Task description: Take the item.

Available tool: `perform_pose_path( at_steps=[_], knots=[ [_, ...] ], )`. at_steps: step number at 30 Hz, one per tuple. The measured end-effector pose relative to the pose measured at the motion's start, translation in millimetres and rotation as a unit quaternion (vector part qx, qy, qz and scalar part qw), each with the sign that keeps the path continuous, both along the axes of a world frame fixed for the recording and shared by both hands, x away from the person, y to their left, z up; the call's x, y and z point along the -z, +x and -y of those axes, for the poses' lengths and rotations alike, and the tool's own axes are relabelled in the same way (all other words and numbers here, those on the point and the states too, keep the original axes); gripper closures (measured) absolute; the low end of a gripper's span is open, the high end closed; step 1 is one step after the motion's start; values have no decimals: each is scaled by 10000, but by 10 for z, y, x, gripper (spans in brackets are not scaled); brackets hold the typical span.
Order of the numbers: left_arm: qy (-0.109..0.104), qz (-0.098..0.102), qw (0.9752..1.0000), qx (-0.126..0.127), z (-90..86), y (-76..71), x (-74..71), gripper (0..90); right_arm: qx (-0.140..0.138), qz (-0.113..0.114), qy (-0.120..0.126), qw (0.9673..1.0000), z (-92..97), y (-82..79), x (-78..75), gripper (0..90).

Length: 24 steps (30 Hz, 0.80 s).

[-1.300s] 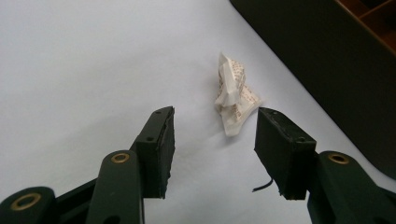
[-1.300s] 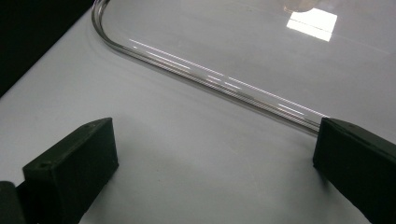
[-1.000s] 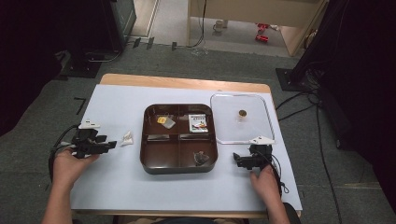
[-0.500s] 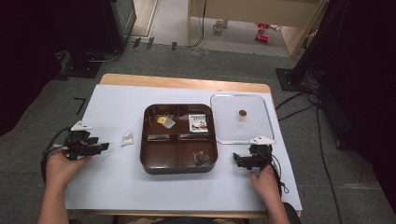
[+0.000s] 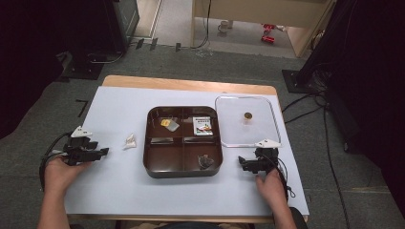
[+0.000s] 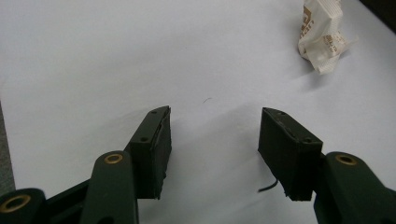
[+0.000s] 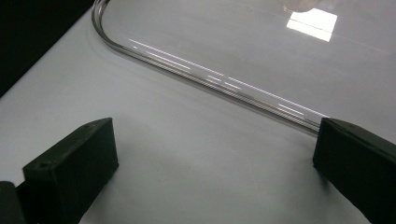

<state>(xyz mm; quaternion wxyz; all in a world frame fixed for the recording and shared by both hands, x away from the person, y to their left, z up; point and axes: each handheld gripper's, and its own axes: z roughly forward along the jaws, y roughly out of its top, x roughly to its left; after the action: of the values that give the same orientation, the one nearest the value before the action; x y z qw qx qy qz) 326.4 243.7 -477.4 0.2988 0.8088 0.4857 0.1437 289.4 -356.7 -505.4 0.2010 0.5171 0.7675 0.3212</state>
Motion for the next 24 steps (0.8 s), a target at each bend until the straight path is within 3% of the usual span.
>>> perform_pose_path(
  at_steps=[4,7,14,24],
  knots=[
    [-91,210,9996,154,-4,-54,56,371,1,1,0,10000,0,0,0,0],
    [-45,360,9991,217,19,-90,88,314,2,0,-2,10000,0,0,0,0],
    [-141,740,9971,127,21,-176,164,289,0,1,-2,10000,0,0,0,0],
    [-137,746,9970,120,24,-179,165,287,0,2,-3,10000,0,0,0,0]
  ],
)
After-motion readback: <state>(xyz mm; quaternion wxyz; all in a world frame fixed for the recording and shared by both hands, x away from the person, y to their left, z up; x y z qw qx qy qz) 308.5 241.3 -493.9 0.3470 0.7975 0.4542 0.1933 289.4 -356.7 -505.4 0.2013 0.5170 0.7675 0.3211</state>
